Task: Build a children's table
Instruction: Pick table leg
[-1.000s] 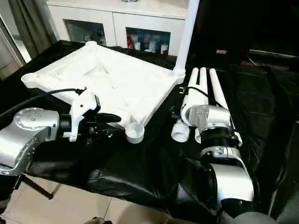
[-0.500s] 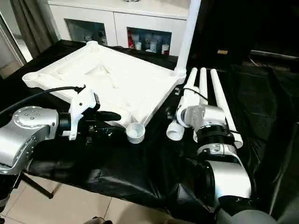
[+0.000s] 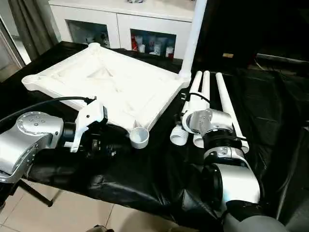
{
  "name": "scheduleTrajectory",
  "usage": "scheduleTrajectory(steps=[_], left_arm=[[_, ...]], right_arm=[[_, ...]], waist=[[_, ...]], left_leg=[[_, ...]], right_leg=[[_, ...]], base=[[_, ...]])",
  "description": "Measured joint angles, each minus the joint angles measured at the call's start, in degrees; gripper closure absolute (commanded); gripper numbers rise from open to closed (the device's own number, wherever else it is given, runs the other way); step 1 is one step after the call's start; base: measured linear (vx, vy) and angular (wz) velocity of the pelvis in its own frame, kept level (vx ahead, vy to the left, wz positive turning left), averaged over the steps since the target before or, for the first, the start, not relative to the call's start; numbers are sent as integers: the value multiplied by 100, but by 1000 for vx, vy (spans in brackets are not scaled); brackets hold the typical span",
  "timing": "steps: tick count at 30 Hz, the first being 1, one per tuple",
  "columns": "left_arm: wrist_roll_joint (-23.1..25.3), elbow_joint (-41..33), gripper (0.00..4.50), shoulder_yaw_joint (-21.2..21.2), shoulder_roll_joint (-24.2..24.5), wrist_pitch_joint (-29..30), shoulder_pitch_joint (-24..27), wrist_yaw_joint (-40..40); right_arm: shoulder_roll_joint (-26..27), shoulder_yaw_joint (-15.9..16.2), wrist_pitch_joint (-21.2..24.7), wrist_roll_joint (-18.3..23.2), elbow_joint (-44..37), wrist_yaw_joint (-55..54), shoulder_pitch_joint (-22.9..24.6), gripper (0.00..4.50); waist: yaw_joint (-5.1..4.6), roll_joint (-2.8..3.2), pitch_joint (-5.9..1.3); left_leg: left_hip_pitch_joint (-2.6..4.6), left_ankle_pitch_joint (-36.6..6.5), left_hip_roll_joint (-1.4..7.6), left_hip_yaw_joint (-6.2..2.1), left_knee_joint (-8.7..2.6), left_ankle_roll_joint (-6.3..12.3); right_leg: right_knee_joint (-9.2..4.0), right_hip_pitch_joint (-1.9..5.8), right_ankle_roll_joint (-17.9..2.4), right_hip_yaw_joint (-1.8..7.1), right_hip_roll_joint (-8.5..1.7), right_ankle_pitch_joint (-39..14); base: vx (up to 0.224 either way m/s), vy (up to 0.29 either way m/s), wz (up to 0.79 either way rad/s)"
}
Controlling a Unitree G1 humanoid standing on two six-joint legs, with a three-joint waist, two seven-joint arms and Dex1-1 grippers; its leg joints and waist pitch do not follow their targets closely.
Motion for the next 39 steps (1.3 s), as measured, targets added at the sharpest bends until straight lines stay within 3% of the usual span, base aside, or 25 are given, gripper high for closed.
scheduleTrajectory(steps=[9,15,19,22,24,27,28,33,39], left_arm=[[272,322,42,-6,-139,-282,-131,459],[252,483,7,301,-537,-770,-130,893],[141,611,0,545,-903,-1069,-147,1218],[142,1205,0,737,-1465,-1242,-422,1796],[-74,1581,0,861,-1809,-598,-825,1943],[-449,1822,0,1141,-2193,-250,-1154,2067],[-659,1999,0,1338,-2433,-199,-1317,2172],[-1371,2767,0,2085,-3006,55,-1997,2548],[-2213,3380,0,2799,-3386,631,-2764,2709]], right_arm=[[-68,-216,-86,152,54,-133,-12,241],[-74,-351,-120,259,-58,-235,28,254],[5,-543,-351,483,-739,-220,317,260],[166,-791,-1355,898,-1815,441,825,261],[242,-984,-1894,1261,-2536,958,1084,261],[307,-1234,-2049,1738,-3266,1430,1306,262],[330,-1263,-2026,1986,-3696,1808,1600,262],[427,-539,-1587,2856,-4996,3574,2791,262],[257,95,-1093,3369,-5699,4465,3256,262]], waist=[[4,0,0],[3,0,0],[17,-1,1],[91,-30,13],[159,-61,17],[187,-76,8],[206,-79,5],[177,-75,5],[256,-74,4]], left_leg=[[-2,1,-1,-2,1,-1],[-4,1,0,-1,0,-1],[-7,1,0,0,0,0],[-18,2,6,8,-1,2],[-19,11,7,9,0,16],[-17,21,5,14,0,33],[-21,20,5,12,-1,34],[-23,18,6,10,-2,43],[-13,19,5,0,-1,42]], right_leg=[[0,1,-1,-1,0,1],[-2,-1,0,-2,0,1],[-4,-2,1,-2,-1,0],[-4,-7,6,-3,-4,-2],[-1,-6,8,-3,-4,-3],[-7,-4,9,0,-5,-4],[-15,-3,9,-3,-5,-4],[-23,-3,6,-7,-5,-3],[-27,12,7,-17,-7,-2]], base=[[0,0,0],[0,0,0],[0,0,0],[0,0,0],[0,0,0],[0,0,0],[0,0,0],[0,0,0],[0,0,0]])
